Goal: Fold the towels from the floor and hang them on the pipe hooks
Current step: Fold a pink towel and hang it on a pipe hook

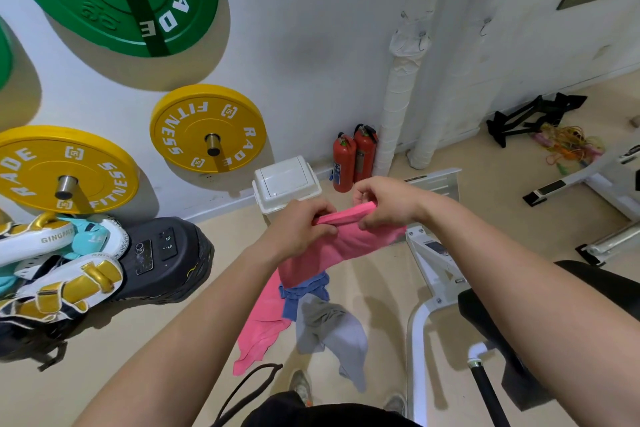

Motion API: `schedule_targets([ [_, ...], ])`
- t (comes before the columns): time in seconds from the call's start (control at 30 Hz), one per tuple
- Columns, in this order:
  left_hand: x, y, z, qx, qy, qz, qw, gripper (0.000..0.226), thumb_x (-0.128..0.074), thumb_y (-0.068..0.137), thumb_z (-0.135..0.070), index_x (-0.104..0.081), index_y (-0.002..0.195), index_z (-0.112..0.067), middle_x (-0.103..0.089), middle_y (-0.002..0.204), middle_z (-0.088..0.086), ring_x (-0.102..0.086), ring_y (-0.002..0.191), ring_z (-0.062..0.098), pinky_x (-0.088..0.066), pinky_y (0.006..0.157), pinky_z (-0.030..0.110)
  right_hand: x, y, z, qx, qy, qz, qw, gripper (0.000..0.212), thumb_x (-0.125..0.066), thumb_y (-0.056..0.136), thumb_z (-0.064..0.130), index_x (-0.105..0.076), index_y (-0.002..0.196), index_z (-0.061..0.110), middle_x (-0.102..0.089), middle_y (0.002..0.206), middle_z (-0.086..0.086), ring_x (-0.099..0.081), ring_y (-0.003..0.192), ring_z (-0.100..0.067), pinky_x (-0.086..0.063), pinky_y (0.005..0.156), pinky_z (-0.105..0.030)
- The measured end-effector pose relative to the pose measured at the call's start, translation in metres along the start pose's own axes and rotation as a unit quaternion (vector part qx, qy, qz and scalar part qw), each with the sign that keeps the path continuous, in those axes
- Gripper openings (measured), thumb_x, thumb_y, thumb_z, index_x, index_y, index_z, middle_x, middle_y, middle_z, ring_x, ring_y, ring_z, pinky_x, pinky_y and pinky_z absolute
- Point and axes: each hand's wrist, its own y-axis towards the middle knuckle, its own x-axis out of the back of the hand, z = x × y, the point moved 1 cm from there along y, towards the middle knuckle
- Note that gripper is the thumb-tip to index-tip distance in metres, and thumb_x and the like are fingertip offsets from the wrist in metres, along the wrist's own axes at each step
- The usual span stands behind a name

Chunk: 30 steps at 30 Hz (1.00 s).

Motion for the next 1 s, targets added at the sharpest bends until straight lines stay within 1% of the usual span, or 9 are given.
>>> schedule_targets([
  [0.1,-0.001,-0.001,0.008,0.016,0.013,0.010,1.000,0.021,-0.079,0.079,-0.026,-0.068,0.097,-0.024,-0.068,0.088,-0.007,-0.061,0.083,0.012,-0.047,0.073,0.030,-0.001,0.000,-0.003,-0.013,-0.006,-0.028,1.000,0.040,-0.089,0.066,0.020,-0.068,0.098,0.028,-0.060,0.084,0.007,-0.054,0.074,-0.009,-0.040,0.062,-0.027],
  [0.2,-0.003,-0.002,0.018,0.021,0.066,0.042,0.997,0.016,-0.075,0.083,-0.029,-0.069,0.094,-0.019,-0.069,0.087,-0.001,-0.060,0.081,0.017,-0.047,0.072,0.035,0.000,0.002,-0.007,-0.016,-0.031,-0.041,0.999,0.028,-0.090,0.065,0.022,-0.069,0.085,0.025,-0.065,0.083,0.006,-0.058,0.078,-0.013,-0.038,0.062,-0.027],
  [0.27,-0.004,-0.006,0.025,0.030,0.103,0.062,0.992,0.013,-0.071,0.085,-0.029,-0.067,0.090,-0.017,-0.067,0.083,0.000,-0.059,0.077,0.020,-0.047,0.071,0.037,0.002,0.002,-0.009,-0.019,-0.029,-0.056,0.998,0.029,-0.089,0.066,0.019,-0.062,0.075,0.023,-0.063,0.077,0.008,-0.056,0.073,-0.012,-0.036,0.059,-0.027],
  [0.4,0.001,-0.017,0.047,0.072,0.130,0.070,0.986,0.013,-0.067,0.089,-0.034,-0.061,0.082,-0.025,-0.063,0.073,-0.007,-0.058,0.071,0.015,-0.041,0.062,0.030,0.009,-0.004,-0.018,-0.033,0.000,-0.075,0.997,0.029,-0.087,0.070,0.013,-0.060,0.076,0.022,-0.060,0.073,0.011,-0.052,0.066,-0.003,-0.035,0.058,-0.022],
  [0.57,0.016,-0.025,0.066,0.106,0.067,-0.010,0.992,0.011,-0.069,0.089,-0.031,-0.069,0.088,-0.020,-0.068,0.081,-0.001,-0.060,0.078,0.018,-0.043,0.070,0.033,0.012,-0.004,-0.034,-0.041,0.045,-0.096,0.994,0.016,-0.075,0.084,0.011,-0.069,0.086,0.025,-0.064,0.079,0.017,-0.058,0.074,-0.004,-0.039,0.064,-0.018],
  [0.63,0.024,-0.026,0.071,0.118,0.040,-0.031,0.992,0.008,-0.070,0.088,-0.026,-0.071,0.090,-0.019,-0.070,0.085,-0.001,-0.061,0.081,0.019,-0.043,0.071,0.032,0.009,-0.003,-0.040,-0.048,0.043,-0.109,0.992,0.012,-0.072,0.087,0.011,-0.072,0.091,0.022,-0.064,0.080,0.018,-0.059,0.077,-0.006,-0.040,0.067,-0.021],
  [0.83,0.039,-0.028,0.067,0.141,-0.046,-0.116,0.982,0.008,-0.078,0.084,-0.027,-0.075,0.092,-0.024,-0.069,0.086,-0.013,-0.060,0.080,-0.001,-0.043,0.068,0.022,0.001,0.002,-0.051,-0.089,0.031,-0.182,0.979,0.015,-0.067,0.089,0.012,-0.076,0.102,0.013,-0.073,0.097,-0.002,-0.062,0.089,-0.017,-0.039,0.076,-0.025],
  [0.93,0.040,-0.026,0.064,0.193,-0.073,-0.181,0.962,0.017,-0.081,0.080,-0.035,-0.074,0.083,-0.019,-0.068,0.078,-0.007,-0.061,0.074,0.008,-0.045,0.065,0.029,-0.003,0.004,-0.052,-0.123,0.047,-0.214,0.968,0.015,-0.067,0.090,0.013,-0.075,0.103,0.011,-0.073,0.101,-0.005,-0.061,0.092,-0.019,-0.037,0.077,-0.024],
  [1.0,0.035,-0.024,0.062,0.245,-0.065,-0.229,0.940,0.028,-0.080,0.077,-0.044,-0.070,0.077,-0.017,-0.067,0.074,-0.002,-0.061,0.072,0.017,-0.044,0.064,0.033,-0.010,0.004,-0.050,-0.157,0.072,-0.253,0.952,0.015,-0.066,0.090,0.011,-0.075,0.101,0.011,-0.074,0.103,-0.008,-0.064,0.097,-0.025,-0.042,0.080,-0.026],
])
